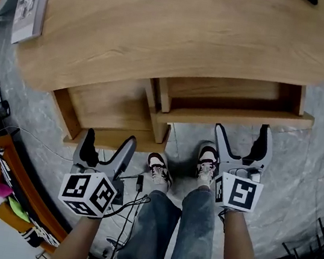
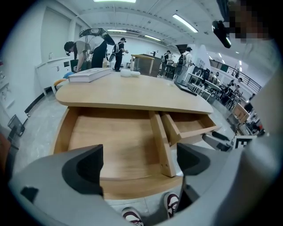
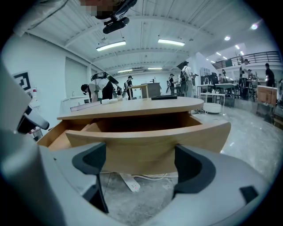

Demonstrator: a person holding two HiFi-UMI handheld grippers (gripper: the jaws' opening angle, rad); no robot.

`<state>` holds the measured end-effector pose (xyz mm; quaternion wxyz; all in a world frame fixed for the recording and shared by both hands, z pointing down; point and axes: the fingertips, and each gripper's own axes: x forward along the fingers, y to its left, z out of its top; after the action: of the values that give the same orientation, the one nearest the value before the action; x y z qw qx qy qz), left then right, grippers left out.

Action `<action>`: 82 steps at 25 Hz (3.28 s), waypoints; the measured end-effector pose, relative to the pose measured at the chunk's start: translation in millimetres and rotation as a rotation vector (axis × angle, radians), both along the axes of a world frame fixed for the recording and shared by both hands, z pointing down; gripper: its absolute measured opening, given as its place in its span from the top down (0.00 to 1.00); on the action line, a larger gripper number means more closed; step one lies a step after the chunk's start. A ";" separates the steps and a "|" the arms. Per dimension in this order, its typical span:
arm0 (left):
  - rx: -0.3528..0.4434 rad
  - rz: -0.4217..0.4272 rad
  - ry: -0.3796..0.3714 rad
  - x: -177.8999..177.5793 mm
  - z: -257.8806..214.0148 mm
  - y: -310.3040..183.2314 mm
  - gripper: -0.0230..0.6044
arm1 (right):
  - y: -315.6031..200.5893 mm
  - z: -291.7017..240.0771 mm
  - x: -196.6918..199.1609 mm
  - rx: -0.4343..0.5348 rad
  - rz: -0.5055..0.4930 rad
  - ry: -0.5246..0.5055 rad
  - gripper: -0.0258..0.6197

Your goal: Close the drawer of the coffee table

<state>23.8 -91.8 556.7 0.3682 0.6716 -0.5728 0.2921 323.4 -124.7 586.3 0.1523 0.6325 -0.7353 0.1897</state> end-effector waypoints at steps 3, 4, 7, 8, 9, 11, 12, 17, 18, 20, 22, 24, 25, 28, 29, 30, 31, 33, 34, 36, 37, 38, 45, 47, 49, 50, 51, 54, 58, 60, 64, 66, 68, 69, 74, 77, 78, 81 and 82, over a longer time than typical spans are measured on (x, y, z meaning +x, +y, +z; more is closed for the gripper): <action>-0.008 -0.018 0.007 -2.4 2.2 2.5 0.13 | -13.6 0.3 -1.1 0.011 0.002 0.001 0.20; -0.010 -0.025 0.010 -3.3 2.9 3.2 0.13 | -18.3 0.8 -1.7 0.013 0.004 0.001 0.20; -0.014 -0.047 0.020 -4.5 3.1 3.7 0.13 | -29.0 2.6 -1.8 0.010 0.011 -0.003 0.20; -0.013 -0.052 0.023 -4.5 2.9 2.9 0.13 | -31.9 2.8 -1.7 0.009 0.012 -0.003 0.20; -0.012 -0.055 0.026 -4.6 2.7 1.5 0.13 | -34.8 2.9 -1.7 0.009 0.013 -0.003 0.20; -0.010 -0.061 0.030 -5.8 2.3 -2.2 0.13 | -40.3 3.0 -2.4 0.009 0.015 -0.003 0.20; -0.009 -0.066 0.032 -6.6 2.0 -4.0 0.13 | -43.0 3.1 -2.8 0.009 0.015 -0.003 0.20; -0.015 -0.104 0.043 -9.3 2.0 -3.9 0.13 | -56.3 2.7 -2.7 0.014 0.018 -0.003 0.20; -0.020 -0.112 0.044 -10.0 3.1 -2.9 0.13 | -59.5 2.5 -2.7 0.016 0.018 -0.003 0.20; -0.026 -0.123 0.046 -11.0 5.0 -2.1 0.13 | -66.1 2.1 -3.0 0.019 0.018 -0.004 0.20; -0.028 -0.124 0.046 -11.2 6.0 -2.5 0.13 | -71.9 2.0 -3.4 0.022 0.019 -0.006 0.20; -0.027 -0.125 0.045 -11.9 7.2 -3.7 0.13 | -76.8 2.4 -3.6 0.026 0.020 -0.005 0.20; -0.026 -0.128 0.044 -12.7 7.8 -4.2 0.13 | -79.0 2.7 -3.7 0.028 0.021 -0.005 0.20; -0.025 -0.140 0.042 -16.7 8.8 -4.8 0.13 | -84.8 3.4 -4.7 0.035 0.020 -0.003 0.19; -0.024 -0.144 0.042 -17.8 8.8 -5.1 0.13 | -86.5 3.7 -4.8 0.036 0.021 -0.003 0.19; -0.023 -0.147 0.041 -18.5 8.6 -5.4 0.13 | -88.3 4.0 -4.8 0.035 0.021 -0.003 0.19; -0.022 -0.148 0.040 -19.1 8.3 -5.6 0.13 | -90.1 4.1 -4.7 0.036 0.022 -0.003 0.19; -0.022 -0.153 0.039 -20.4 8.1 -5.4 0.13 | -94.1 4.1 -4.7 0.039 0.022 -0.001 0.19; -0.023 -0.156 0.038 -21.2 8.3 -5.3 0.13 | -96.3 4.1 -4.9 0.043 0.022 0.000 0.19; -0.023 -0.163 0.039 -22.7 8.9 -5.4 0.13 | -101.4 4.0 -5.5 0.054 0.023 0.000 0.19; -0.022 -0.166 0.039 -23.1 8.9 -5.4 0.13 | -103.9 3.9 -5.7 0.061 0.023 0.000 0.19; -0.021 -0.169 0.039 -23.1 8.9 -5.2 0.13 | -106.3 3.8 -5.8 0.067 0.024 0.000 0.19; -0.024 -0.188 0.040 -27.6 6.1 0.1 0.13 | -120.2 2.7 -6.5 0.092 0.032 0.000 0.19; -0.020 -0.198 0.036 -30.8 5.2 0.8 0.13 | -122.7 4.1 -9.2 0.102 0.033 -0.003 0.19; -0.014 -0.205 0.037 -30.4 5.2 2.4 0.13 | -122.8 5.7 -9.6 0.110 0.031 -0.005 0.20; -0.011 -0.207 0.038 -29.7 5.1 3.4 0.13 | -122.2 6.2 -8.9 0.114 0.030 -0.004 0.20; -0.007 -0.208 0.039 -29.4 4.8 4.1 0.13 | -121.6 6.4 -7.9 0.116 0.030 -0.004 0.20; 0.003 -0.219 0.038 -32.4 1.4 4.5 0.13 | -122.4 4.9 -5.7 0.111 0.032 -0.003 0.20; 0.017 -0.233 0.037 -37.5 -3.1 4.8 0.13 | -121.4 0.1 -4.2 0.113 0.016 0.023 0.21; 0.024 -0.232 0.041 -37.8 -5.7 6.8 0.13 | -114.1 0.3 -4.1 0.102 0.008 0.024 0.22; 0.049 -0.223 0.060 -34.8 -13.6 12.4 0.13 | -87.6 -5.2 -6.9 0.059 0.009 -0.009 0.31; 0.064 -0.218 0.074 -35.5 -18.9 17.0 0.13 | -71.8 -18.6 -15.0 0.061 0.010 -0.032 0.41; 0.077 -0.214 0.084 -37.1 -23.7 21.3 0.13 | -58.1 -35.4 -25.4 0.074 0.005 -0.048 0.52; 0.084 -0.214 0.087 -38.0 -26.2 23.1 0.13 | -52.3 -43.9 -30.6 0.081 -0.003 -0.050 0.57; 0.137 -0.240 0.092 -49.1 -44.2 36.0 0.13 | -24.0 -83.9 -54.0 0.094 -0.041 -0.040 0.70; 0.172 -0.262 0.091 -63.1 -57.2 48.7 0.13 | -8.3 -109.2 -68.5 0.116 -0.055 -0.026 0.81; 0.183 -0.268 0.087 -68.9 -61.3 53.7 0.13 | -3.8 -116.0 -73.8 0.119 -0.058 -0.027 0.84; 0.223 -0.291 0.071 -89.0 -70.3 69.0 0.13 | 6.3 -132.1 -88.3 0.122 -0.059 -0.029 0.92; 0.236 -0.303 0.069 -96.4 -71.7 74.2 0.13 | 8.4 -136.5 -92.8 0.122 -0.056 -0.027 0.94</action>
<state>-72.6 -17.6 485.1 0.3460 0.6258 -0.6847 0.1411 230.6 -116.3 449.8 0.1087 0.6171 -0.7651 0.1485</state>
